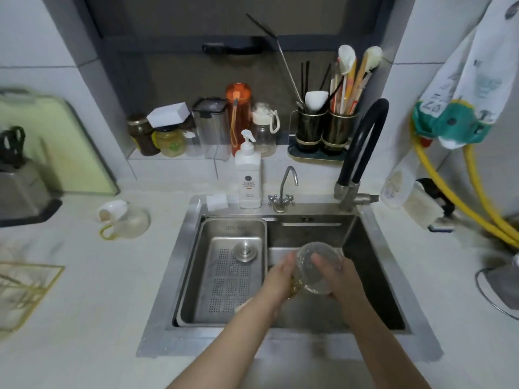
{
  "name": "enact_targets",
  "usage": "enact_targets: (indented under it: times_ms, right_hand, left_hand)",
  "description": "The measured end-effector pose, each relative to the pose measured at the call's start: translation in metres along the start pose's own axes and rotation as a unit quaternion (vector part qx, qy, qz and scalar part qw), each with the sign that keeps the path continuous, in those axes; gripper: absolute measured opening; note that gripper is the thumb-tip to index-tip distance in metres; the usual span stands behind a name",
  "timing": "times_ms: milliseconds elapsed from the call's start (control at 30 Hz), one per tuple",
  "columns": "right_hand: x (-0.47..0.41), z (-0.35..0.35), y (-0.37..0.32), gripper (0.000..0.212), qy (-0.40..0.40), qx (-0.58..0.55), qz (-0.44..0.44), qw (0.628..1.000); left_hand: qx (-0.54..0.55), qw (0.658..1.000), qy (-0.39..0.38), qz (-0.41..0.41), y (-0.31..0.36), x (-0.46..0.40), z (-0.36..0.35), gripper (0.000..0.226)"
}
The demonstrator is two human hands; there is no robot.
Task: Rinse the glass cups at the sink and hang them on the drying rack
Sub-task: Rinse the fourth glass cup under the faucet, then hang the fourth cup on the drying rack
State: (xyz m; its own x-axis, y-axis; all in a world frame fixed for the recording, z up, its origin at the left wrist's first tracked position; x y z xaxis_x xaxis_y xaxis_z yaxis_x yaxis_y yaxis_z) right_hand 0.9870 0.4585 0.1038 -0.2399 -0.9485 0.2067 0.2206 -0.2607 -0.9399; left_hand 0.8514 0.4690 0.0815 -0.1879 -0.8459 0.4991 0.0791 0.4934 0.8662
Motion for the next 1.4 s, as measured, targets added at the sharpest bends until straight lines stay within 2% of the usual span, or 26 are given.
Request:
enact_targets:
  times_ms: [33, 167, 300, 400, 433, 533, 633, 800, 933, 1033, 1100, 1167, 1267, 1400]
  right_hand:
    - [0.003, 0.002, 0.0, 0.05, -0.007, -0.01, 0.008, 1.0]
    - [0.017, 0.016, -0.002, 0.016, -0.01, -0.063, 0.037, 0.997]
    - [0.028, 0.022, 0.006, 0.025, -0.019, -0.086, 0.033, 0.996]
    - [0.029, 0.024, 0.006, 0.021, -0.025, -0.089, 0.045, 0.995]
    - [0.031, 0.023, 0.004, 0.022, -0.028, -0.089, 0.052, 0.994]
    - [0.033, 0.016, 0.004, 0.057, -0.049, -0.08, 0.063, 0.994]
    - [0.038, 0.0, -0.011, 0.074, -0.095, -0.125, 0.083, 0.984]
    - [0.052, -0.055, -0.044, 0.064, -0.222, -0.212, 0.07, 0.949]
    - [0.075, -0.118, -0.072, 0.057, -0.302, -0.243, 0.065, 0.92]
    - [0.101, -0.17, -0.09, 0.055, -0.325, -0.264, 0.061, 0.906]
    - [0.12, -0.208, -0.102, 0.05, -0.342, -0.282, 0.056, 0.895]
    - [0.134, -0.246, -0.111, 0.057, -0.357, -0.299, 0.044, 0.884]
    - [0.153, -0.301, -0.118, 0.078, -0.362, -0.312, 0.029, 0.878]
    - [0.177, -0.362, -0.12, 0.069, -0.35, -0.323, 0.019, 0.879]
  left_hand:
    - [0.005, 1.0, 0.007, 0.001, -0.004, 0.003, -0.003, 0.037]
    - [0.025, 0.999, 0.027, -0.007, -0.011, 0.017, -0.013, 0.033]
    - [0.046, 0.998, 0.039, 0.013, -0.021, 0.025, -0.023, 0.032]
    - [0.051, 0.998, 0.041, 0.008, -0.021, 0.033, -0.026, 0.033]
    - [0.054, 0.997, 0.046, -0.001, -0.02, 0.036, -0.025, 0.033]
    - [0.062, 0.996, 0.059, -0.04, -0.016, 0.046, -0.017, 0.033]
    - [0.064, 0.987, 0.112, -0.092, -0.008, 0.065, 0.008, 0.037]
    - [0.027, 0.963, 0.178, -0.199, 0.004, 0.105, 0.068, 0.043]
    - [-0.035, 0.937, 0.257, -0.233, 0.005, 0.137, 0.133, 0.06]
    - [-0.091, 0.913, 0.31, -0.247, 0.004, 0.164, 0.186, 0.048]
    - [-0.131, 0.893, 0.343, -0.259, 0.003, 0.184, 0.222, 0.047]
    - [-0.15, 0.882, 0.358, -0.266, 0.001, 0.205, 0.259, 0.049]
    - [-0.165, 0.876, 0.367, -0.266, -0.004, 0.23, 0.31, 0.052]
    - [-0.18, 0.875, 0.375, -0.247, -0.02, 0.253, 0.366, 0.054]
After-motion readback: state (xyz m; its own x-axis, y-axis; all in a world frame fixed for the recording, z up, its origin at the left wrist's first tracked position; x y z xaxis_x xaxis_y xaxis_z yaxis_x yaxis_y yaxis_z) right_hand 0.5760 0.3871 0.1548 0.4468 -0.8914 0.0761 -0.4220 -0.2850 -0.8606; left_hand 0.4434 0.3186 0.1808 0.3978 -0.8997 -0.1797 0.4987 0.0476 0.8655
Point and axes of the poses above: each hand's wrist, its own x-axis away from the middle knuckle, its own z-axis out of the back of the hand, y = z × x, the point moved 4 cm from there along -x, towards the middle knuckle, and after that the axes turned 5 degrees about z, right-handed, at the moved point
